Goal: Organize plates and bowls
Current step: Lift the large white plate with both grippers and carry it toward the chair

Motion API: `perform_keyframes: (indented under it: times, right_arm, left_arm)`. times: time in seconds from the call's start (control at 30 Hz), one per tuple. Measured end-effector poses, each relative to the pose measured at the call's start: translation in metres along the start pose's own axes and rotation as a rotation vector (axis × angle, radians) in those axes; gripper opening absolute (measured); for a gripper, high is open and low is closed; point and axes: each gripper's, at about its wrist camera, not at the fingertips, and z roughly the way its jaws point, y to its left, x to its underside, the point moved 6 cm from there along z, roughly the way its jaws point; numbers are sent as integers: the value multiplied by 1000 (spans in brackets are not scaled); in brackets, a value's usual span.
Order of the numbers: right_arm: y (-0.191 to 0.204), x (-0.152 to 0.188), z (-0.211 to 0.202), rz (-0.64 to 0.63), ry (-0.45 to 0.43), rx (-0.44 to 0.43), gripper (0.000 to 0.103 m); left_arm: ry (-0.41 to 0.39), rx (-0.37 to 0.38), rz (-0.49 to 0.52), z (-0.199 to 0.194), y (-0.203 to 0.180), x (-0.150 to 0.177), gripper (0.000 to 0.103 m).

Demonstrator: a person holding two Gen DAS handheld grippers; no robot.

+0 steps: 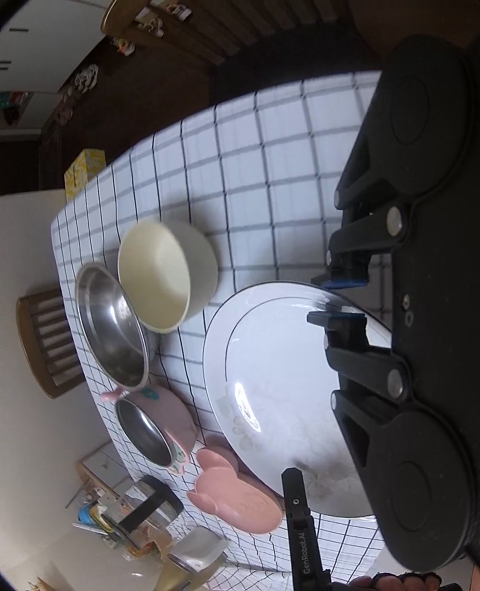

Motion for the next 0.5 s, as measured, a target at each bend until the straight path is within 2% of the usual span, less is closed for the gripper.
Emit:
perform_keyframes:
  times: [0.17, 0.5]
  right_arm:
    - [-29, 17, -22, 26, -24, 37, 13]
    - [-78, 55, -40, 118, -38, 104, 13]
  left_arm:
    - [27, 48, 89, 10, -33, 14, 15]
    - [82, 98, 194, 28, -77, 39, 15]
